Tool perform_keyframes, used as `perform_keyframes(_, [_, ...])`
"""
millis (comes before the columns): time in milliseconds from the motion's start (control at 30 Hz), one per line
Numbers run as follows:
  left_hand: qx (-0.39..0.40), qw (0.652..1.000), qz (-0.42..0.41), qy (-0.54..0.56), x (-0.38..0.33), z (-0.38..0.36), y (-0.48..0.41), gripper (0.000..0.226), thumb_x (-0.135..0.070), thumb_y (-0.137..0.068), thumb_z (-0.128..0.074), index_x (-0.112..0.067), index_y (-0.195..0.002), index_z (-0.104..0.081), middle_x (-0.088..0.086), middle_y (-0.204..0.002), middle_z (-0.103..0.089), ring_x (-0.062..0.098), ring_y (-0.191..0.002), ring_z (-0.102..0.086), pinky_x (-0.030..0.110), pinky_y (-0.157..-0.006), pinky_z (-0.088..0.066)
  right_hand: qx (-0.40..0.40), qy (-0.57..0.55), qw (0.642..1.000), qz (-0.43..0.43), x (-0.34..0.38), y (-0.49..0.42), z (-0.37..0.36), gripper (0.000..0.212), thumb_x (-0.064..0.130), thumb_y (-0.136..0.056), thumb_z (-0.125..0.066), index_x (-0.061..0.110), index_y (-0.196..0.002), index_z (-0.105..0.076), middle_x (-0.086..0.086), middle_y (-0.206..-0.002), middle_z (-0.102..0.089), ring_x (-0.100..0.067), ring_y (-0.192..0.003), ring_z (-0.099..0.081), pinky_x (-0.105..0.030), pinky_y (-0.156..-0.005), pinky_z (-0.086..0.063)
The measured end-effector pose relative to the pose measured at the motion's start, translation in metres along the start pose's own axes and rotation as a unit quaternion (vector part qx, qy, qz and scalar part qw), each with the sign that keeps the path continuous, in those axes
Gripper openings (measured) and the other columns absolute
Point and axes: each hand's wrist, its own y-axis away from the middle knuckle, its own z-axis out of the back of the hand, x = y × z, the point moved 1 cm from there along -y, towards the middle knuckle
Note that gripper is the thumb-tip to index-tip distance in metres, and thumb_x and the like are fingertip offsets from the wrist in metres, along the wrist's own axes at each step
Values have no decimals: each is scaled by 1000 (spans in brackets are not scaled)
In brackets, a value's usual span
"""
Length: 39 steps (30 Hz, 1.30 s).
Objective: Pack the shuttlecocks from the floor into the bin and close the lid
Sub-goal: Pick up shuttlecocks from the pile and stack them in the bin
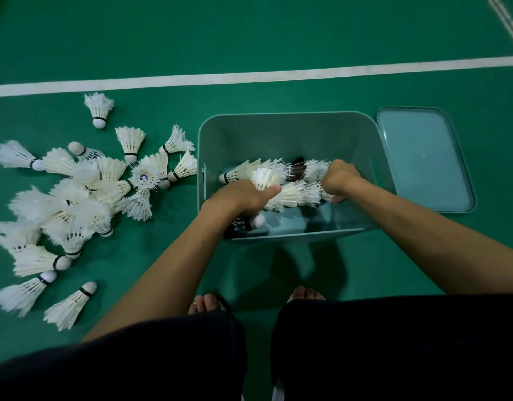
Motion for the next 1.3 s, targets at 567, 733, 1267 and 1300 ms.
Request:
perform_keyframes(567, [-50, 990, -133, -7, -26, 0, 39, 81, -86, -65, -51, -16, -102, -70, 6, -95, -71, 27, -92, -67, 46, -87, -54, 83, -188, 962, 180, 30, 73, 21, 31, 31, -81, -83, 2, -78, -72, -7, -66, -54, -19, -63, -49, -26, -47, -39])
perform_keyframes(733, [-184, 981, -48, 30, -11, 8, 42, 47, -55, -82, -69, -12, -102, -61, 7, -102, -66, 28, -90, -59, 39, -74, -48, 130, -231, 962, 59, 15, 53, 9, 21, 10, -93, -72, -8, -97, -62, -20, -84, -66, -25, -50, -61, -30, -44, -58])
perform_keyframes(1267, [-212, 913, -18, 348, 4, 29, 13, 26, -2, -87, -48, 5, -101, -69, 7, -82, -66, 21, -77, -58, 41, -81, -56, 340, -183, 922, 5, 90, 34, -78, 9, 5, -105, -49, -4, -107, -53, -18, -81, -59, -24, -70, -61, -43, -74, -60])
perform_keyframes(1300, [-190, 924, -21, 330, 4, 29, 11, 27, -3, -86, -48, 5, -102, -69, 13, -86, -69, 23, -78, -59, 44, -83, -57, 313, -169, 934, 17, 87, 33, -69, 10, 4, -103, -53, -6, -105, -54, -19, -79, -61, -26, -65, -64, -39, -63, -62])
